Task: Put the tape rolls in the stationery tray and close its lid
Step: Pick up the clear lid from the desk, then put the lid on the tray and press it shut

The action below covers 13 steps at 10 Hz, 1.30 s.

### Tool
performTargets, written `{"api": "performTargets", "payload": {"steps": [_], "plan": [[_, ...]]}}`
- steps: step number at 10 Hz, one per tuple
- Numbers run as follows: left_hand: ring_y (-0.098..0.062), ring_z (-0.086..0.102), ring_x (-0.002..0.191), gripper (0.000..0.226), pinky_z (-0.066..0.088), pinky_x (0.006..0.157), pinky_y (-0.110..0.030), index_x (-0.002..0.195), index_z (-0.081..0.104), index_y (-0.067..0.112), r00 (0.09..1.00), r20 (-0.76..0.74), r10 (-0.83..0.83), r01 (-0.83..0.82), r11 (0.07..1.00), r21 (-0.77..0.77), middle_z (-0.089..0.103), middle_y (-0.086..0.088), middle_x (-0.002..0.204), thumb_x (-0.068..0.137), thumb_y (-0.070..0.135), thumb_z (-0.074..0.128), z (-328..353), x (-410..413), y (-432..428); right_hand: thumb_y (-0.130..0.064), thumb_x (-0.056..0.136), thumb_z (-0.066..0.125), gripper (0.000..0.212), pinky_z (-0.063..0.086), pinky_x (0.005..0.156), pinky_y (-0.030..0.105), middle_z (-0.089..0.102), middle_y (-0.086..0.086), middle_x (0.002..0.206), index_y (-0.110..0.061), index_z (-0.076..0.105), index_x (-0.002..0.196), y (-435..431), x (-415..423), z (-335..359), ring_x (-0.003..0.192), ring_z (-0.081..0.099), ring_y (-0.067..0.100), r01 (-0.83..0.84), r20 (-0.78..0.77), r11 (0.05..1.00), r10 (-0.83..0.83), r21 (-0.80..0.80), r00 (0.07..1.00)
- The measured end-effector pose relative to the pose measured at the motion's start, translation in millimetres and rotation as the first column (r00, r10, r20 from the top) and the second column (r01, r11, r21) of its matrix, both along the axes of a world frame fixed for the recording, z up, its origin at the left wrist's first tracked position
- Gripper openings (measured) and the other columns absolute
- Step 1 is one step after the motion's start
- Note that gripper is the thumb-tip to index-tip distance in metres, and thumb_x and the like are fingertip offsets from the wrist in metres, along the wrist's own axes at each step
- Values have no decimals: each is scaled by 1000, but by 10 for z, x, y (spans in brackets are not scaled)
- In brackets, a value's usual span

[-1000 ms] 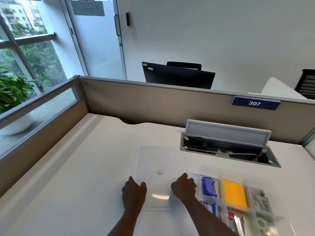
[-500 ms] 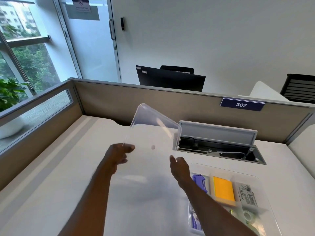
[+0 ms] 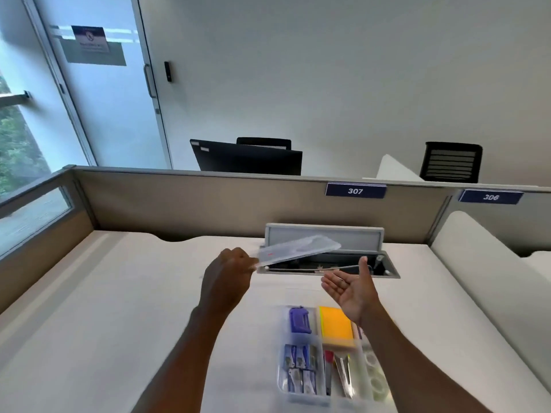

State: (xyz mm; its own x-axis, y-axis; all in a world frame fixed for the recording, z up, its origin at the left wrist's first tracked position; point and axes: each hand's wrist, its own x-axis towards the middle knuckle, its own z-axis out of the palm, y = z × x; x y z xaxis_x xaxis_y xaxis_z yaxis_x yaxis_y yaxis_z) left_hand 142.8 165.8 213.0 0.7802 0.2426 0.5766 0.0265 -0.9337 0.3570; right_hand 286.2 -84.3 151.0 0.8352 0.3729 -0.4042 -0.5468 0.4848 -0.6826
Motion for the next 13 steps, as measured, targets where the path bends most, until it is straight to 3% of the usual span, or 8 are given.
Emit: {"api": "performTargets", "payload": {"steps": [3,5,6,8,9,10,12,13], "plan": [[-18,64,70,24,47,59,-23,90,77,23,977,-67,-201,210,960,187,72,2,81,70,14,83,-361,-71,-579,-20,94,54,27,61,71,38,68,23,107,2,56,108,-609,-155,62,88,70,33,-104,-40,990,100,-98,994],[-7,37,125,87,36,105,-32,132,48,35,825,-455,-335,103,881,-462,40,20,130,59,79,63,-571,-114,-622,7,94,35,30,62,56,38,66,24,98,-4,41,121,-1047,-256,0,72,67,35,-167,-119,917,132,-362,984],[-23,36,136,83,30,111,-40,140,40,17,878,-462,-124,-187,800,-570,39,-5,149,76,67,57,-665,-114,-571,9,92,34,40,61,56,41,65,24,98,-5,38,130,-1258,-300,-87,61,66,32,-177,-152,873,119,-455,981],[-24,54,72,35,45,67,-32,94,58,4,782,-546,-300,-391,446,-805,57,-16,82,87,37,65,-913,-267,-783,-7,97,40,43,60,53,34,69,23,93,-14,31,139,-1495,-340,-201,51,60,24,-189,-164,812,116,-552,980],[-25,53,59,32,45,66,-33,64,53,6,804,-557,-209,-371,555,-744,55,-15,67,85,24,69,-1054,-284,-920,-10,97,39,34,56,50,31,68,20,88,-14,35,131,-1473,-415,-145,49,58,21,-180,-136,765,122,-618,983],[-35,66,84,22,52,81,-37,96,68,-1,828,-547,-125,-389,574,-720,67,-18,98,82,15,71,-1108,-285,-1027,0,92,39,27,48,47,27,59,14,76,-16,43,113,-1447,-473,-174,48,56,23,-98,-56,671,83,-735,995],[-31,63,106,33,49,97,-38,111,67,4,836,-543,-79,-401,589,-702,64,-14,123,78,6,68,-1181,-305,-1059,-15,91,43,36,33,59,17,60,11,111,-10,52,126,-1515,-501,-400,89,55,17,93,128,133,284,-987,950],[-26,57,117,35,42,98,-27,114,66,7,825,-563,-46,-431,594,-680,61,-10,129,80,3,60,-1204,-292,-1069,-15,90,43,32,47,81,28,62,15,117,-10,53,120,-1480,-577,-430,106,61,26,78,80,18,321,-997,944]]}}
